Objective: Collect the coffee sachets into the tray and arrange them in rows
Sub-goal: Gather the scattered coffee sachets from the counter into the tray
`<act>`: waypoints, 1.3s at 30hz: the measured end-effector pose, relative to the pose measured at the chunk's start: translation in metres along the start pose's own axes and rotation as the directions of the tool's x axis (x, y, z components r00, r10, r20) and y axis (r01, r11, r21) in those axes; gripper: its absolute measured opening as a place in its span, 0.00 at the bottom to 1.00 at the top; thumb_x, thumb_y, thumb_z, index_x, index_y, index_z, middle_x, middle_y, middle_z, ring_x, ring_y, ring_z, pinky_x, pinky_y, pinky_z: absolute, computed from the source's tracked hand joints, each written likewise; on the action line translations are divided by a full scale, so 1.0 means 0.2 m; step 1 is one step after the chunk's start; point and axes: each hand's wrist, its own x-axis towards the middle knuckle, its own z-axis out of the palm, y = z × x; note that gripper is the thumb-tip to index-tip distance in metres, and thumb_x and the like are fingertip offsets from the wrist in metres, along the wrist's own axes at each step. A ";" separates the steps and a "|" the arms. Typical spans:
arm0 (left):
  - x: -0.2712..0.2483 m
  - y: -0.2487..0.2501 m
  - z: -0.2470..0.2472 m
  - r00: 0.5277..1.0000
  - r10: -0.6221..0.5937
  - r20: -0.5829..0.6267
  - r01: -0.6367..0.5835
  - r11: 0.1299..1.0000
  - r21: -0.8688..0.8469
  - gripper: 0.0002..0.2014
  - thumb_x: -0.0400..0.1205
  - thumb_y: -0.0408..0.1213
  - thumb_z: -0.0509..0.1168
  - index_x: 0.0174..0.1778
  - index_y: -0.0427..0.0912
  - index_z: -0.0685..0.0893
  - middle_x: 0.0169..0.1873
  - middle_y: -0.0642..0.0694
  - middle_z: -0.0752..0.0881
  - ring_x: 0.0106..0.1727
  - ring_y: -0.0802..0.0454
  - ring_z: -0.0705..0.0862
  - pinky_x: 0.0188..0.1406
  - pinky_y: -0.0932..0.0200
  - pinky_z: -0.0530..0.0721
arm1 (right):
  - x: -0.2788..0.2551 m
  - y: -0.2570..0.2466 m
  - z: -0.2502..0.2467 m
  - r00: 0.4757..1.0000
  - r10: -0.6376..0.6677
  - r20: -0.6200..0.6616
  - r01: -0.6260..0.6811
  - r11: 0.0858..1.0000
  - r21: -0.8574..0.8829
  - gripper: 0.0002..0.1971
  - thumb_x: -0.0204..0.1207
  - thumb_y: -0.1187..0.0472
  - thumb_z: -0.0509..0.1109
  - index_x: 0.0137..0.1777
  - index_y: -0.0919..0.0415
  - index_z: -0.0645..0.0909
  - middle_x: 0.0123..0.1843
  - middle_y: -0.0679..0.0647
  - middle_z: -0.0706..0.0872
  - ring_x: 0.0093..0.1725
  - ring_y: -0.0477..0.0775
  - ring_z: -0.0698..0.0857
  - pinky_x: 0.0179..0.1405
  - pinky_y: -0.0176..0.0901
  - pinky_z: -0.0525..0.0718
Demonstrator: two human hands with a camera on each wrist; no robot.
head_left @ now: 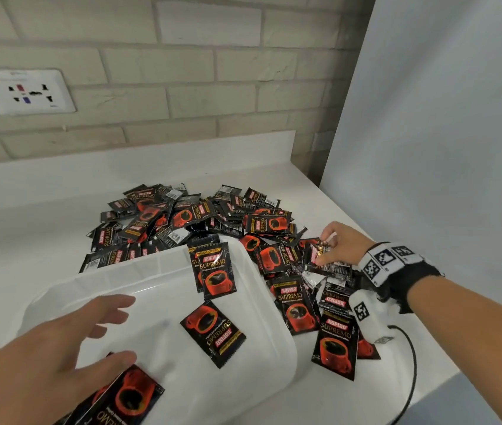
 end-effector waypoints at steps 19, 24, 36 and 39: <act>0.02 0.09 0.05 0.991 -0.036 0.129 0.058 0.983 -0.174 0.35 0.36 0.84 0.61 0.38 0.77 0.82 0.34 0.65 0.88 0.33 0.62 0.88 0.43 0.71 0.82 | -0.33 0.12 0.03 0.988 0.061 0.143 -0.026 0.971 -0.236 0.38 0.62 0.39 0.76 0.69 0.60 0.73 0.70 0.55 0.72 0.69 0.54 0.72 0.65 0.41 0.70; 0.04 0.13 0.07 0.983 0.017 0.184 0.016 0.984 -0.176 0.37 0.36 0.85 0.59 0.42 0.79 0.80 0.35 0.65 0.88 0.34 0.62 0.87 0.43 0.71 0.82 | -0.31 0.13 0.06 1.000 -0.015 -0.002 0.013 0.958 -0.285 0.23 0.64 0.47 0.78 0.57 0.49 0.77 0.58 0.49 0.71 0.63 0.52 0.72 0.67 0.50 0.69; 0.15 0.34 0.10 0.950 0.136 0.281 -0.074 0.973 -0.219 0.41 0.39 0.85 0.57 0.52 0.84 0.70 0.50 0.71 0.83 0.47 0.66 0.86 0.50 0.61 0.83 | -0.51 -0.01 -0.01 0.967 -0.057 -0.248 0.187 0.822 0.538 0.38 0.35 0.38 0.84 0.49 0.30 0.73 0.60 0.60 0.81 0.61 0.63 0.81 0.62 0.62 0.80; 0.19 0.41 0.15 0.954 0.172 0.247 -0.082 0.937 -0.338 0.41 0.44 0.75 0.70 0.56 0.76 0.74 0.54 0.70 0.81 0.51 0.64 0.84 0.50 0.62 0.85 | -0.61 -0.17 0.01 0.953 -0.198 -0.228 0.297 0.748 0.594 0.32 0.50 0.56 0.81 0.54 0.39 0.71 0.55 0.60 0.84 0.46 0.54 0.89 0.51 0.53 0.87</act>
